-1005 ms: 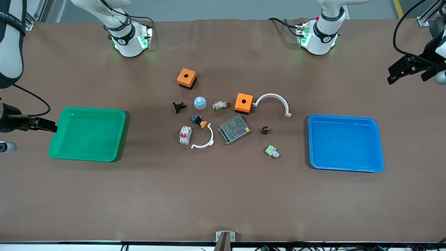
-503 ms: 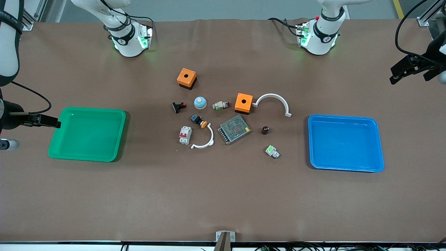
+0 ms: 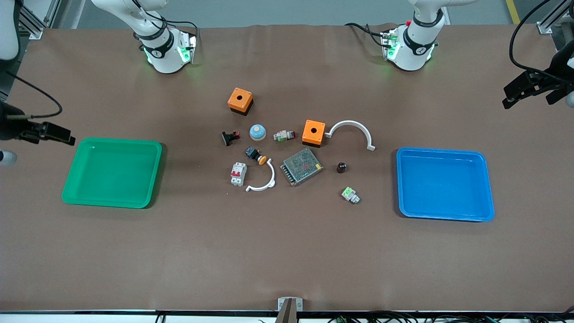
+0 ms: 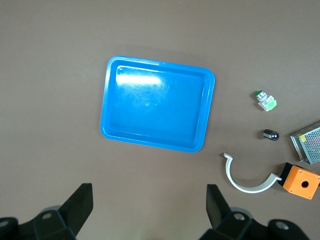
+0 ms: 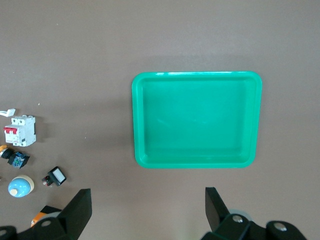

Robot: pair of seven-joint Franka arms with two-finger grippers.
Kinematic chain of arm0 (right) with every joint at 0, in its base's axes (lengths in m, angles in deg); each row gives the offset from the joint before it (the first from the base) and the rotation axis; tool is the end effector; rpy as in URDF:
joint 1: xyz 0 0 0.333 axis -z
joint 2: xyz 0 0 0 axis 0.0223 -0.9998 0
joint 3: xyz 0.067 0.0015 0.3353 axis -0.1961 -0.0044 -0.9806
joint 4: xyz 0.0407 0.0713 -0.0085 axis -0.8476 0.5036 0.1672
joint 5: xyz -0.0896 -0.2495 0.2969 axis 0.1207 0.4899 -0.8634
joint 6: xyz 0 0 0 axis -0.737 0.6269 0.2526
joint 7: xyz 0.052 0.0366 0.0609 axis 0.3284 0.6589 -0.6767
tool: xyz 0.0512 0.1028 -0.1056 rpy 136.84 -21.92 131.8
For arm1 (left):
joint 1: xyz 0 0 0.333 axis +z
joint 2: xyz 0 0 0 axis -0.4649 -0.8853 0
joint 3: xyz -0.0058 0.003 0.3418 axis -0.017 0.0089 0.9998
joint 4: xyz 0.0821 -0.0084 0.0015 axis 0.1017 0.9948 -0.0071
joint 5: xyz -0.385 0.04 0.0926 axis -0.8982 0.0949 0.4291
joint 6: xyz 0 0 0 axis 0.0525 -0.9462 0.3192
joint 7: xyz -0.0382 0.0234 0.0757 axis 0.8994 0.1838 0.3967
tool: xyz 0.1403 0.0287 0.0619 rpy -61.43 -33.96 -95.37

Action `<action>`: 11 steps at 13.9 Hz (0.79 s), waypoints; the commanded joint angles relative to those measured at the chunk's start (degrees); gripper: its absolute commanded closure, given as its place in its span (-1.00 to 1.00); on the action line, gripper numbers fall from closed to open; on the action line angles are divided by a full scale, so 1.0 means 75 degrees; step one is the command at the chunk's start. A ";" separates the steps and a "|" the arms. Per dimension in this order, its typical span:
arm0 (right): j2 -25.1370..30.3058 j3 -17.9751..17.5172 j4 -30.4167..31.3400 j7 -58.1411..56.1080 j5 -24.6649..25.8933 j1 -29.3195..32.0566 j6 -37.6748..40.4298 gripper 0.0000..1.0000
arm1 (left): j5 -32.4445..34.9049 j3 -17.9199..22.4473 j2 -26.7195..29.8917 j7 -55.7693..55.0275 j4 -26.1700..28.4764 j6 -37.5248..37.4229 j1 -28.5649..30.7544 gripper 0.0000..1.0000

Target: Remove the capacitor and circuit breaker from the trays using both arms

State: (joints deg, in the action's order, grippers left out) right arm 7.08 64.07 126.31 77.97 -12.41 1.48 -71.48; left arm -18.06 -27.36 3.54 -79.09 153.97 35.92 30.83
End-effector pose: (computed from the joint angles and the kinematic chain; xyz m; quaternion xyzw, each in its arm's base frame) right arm 0.5737 -0.0515 0.5479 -0.9981 0.0368 0.0464 0.0144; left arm 0.5295 -0.0180 0.6383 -0.9990 -0.0349 -0.0174 0.0217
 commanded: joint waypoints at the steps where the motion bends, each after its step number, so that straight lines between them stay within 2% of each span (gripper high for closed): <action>1: 0.0575 -0.0121 0.0647 -0.0040 -0.0017 0.0101 -0.0211 -1.00 | -0.0196 -0.0007 0.0155 0.0138 0.0051 0.0005 0.0064 -1.00; 11: 0.1231 -0.0121 0.0999 -0.0063 0.0159 0.0113 -0.0223 -1.00 | -0.0360 -0.0007 0.0155 0.0138 0.0051 0.0028 0.0076 -1.00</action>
State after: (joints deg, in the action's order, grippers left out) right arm 13.55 63.97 131.04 77.89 -11.79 1.48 -72.05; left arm -18.77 -27.36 3.55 -79.09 153.97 35.92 30.84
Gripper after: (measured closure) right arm 0.000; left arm 0.000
